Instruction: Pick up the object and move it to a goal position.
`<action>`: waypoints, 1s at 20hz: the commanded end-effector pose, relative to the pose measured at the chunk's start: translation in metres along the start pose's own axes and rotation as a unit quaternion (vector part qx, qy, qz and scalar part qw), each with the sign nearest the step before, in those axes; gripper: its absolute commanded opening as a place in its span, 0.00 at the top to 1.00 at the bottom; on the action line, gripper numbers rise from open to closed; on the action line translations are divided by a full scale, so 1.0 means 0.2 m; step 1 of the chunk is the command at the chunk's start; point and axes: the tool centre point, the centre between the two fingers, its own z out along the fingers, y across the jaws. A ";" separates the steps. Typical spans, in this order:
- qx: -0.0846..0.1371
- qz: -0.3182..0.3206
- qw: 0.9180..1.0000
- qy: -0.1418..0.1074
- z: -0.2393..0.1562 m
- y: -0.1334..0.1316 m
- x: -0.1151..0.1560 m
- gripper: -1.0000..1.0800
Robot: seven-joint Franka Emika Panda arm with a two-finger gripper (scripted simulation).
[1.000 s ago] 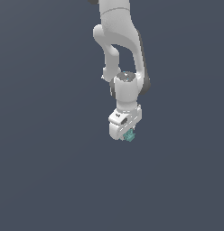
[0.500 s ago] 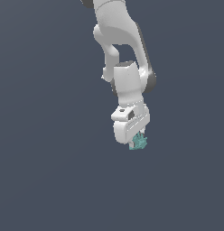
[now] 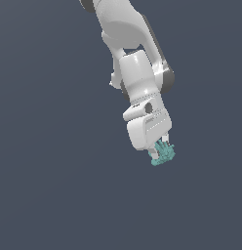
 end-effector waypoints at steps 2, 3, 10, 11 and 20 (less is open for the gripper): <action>-0.017 -0.013 0.999 0.037 -0.06 0.07 0.12 1.00; -0.021 -0.016 0.999 0.047 -0.08 0.09 0.15 1.00; -0.052 -0.041 0.991 0.119 -0.23 0.20 0.38 1.00; -0.057 -0.045 0.989 0.130 -0.25 0.21 0.41 1.00; -0.092 -0.075 0.969 0.216 -0.49 0.31 0.65 1.00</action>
